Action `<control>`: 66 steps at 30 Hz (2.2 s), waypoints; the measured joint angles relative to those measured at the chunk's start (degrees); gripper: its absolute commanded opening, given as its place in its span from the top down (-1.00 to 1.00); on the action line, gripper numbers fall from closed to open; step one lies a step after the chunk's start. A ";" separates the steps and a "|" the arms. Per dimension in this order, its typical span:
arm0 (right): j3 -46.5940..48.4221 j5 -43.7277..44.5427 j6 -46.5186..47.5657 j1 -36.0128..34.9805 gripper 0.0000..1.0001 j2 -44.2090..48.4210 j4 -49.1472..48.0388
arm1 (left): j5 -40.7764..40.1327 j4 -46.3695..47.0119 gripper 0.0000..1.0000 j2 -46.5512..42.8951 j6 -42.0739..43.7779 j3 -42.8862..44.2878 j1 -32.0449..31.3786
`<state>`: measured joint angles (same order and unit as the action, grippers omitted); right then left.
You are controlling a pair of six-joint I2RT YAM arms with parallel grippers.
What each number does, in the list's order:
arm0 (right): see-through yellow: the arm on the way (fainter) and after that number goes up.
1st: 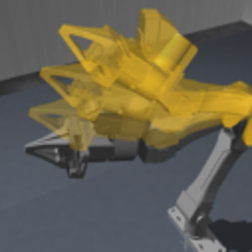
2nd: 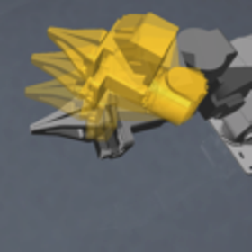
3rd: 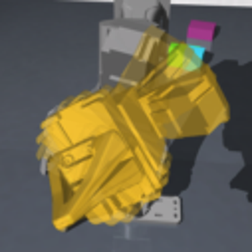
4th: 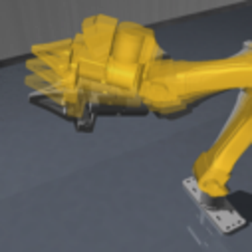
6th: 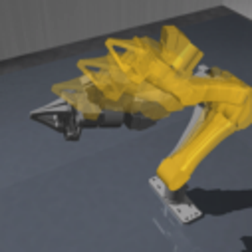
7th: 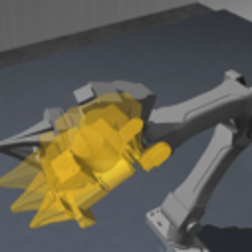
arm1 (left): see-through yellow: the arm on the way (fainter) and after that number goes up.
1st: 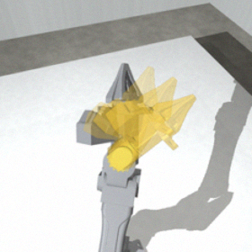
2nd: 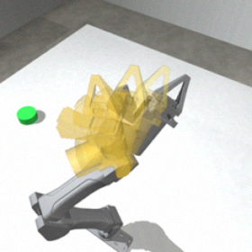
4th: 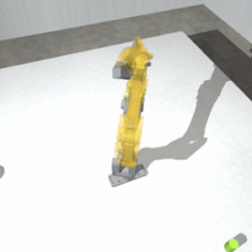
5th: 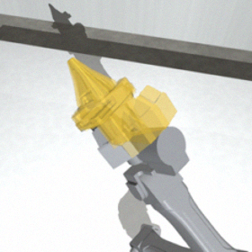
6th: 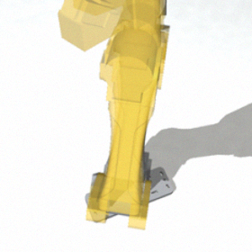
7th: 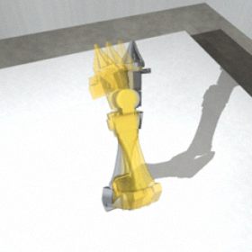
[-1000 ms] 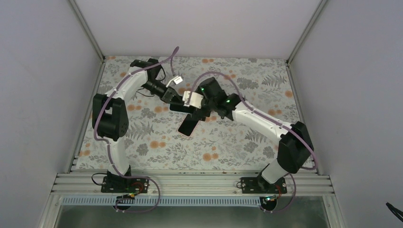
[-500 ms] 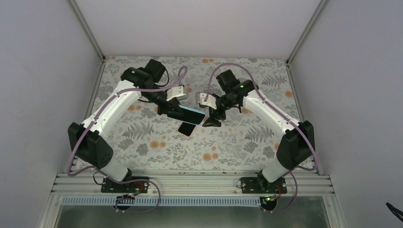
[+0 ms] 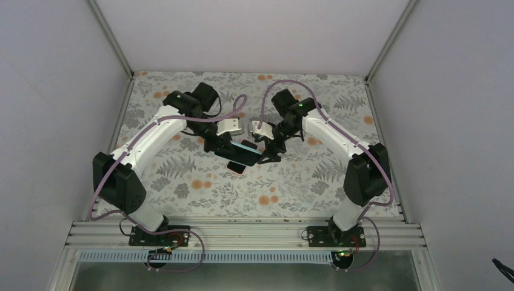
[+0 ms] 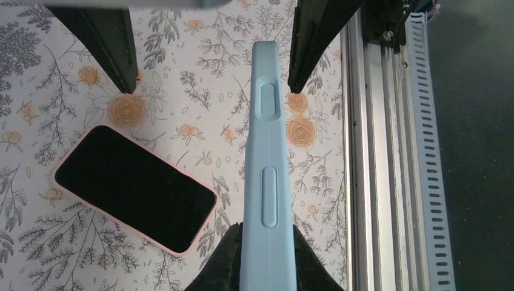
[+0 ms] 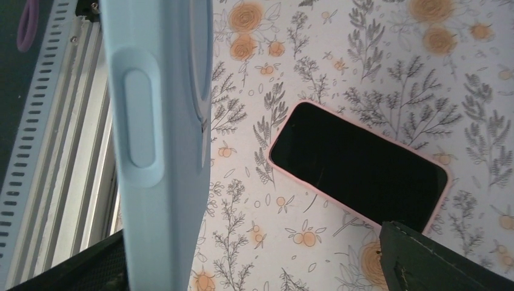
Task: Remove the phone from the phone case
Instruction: Remove the phone case from the phone.
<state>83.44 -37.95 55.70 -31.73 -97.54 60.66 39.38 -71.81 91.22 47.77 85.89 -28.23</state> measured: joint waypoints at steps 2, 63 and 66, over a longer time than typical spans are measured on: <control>0.11 -0.28 0.57 0.04 -0.89 -0.74 0.90 | -0.02 -0.07 0.95 -0.17 0.02 0.02 -0.17; 10.60 4.24 0.35 3.34 -0.85 -8.90 12.24 | -10.12 2.40 0.95 -2.86 -1.55 2.05 -6.86; 10.60 4.39 0.42 3.34 -0.85 -8.90 12.24 | -10.14 2.54 0.95 -2.86 -1.46 1.97 -6.88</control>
<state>94.04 -33.56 56.12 -28.38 -106.43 72.90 29.23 -69.28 88.36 46.30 87.85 -35.11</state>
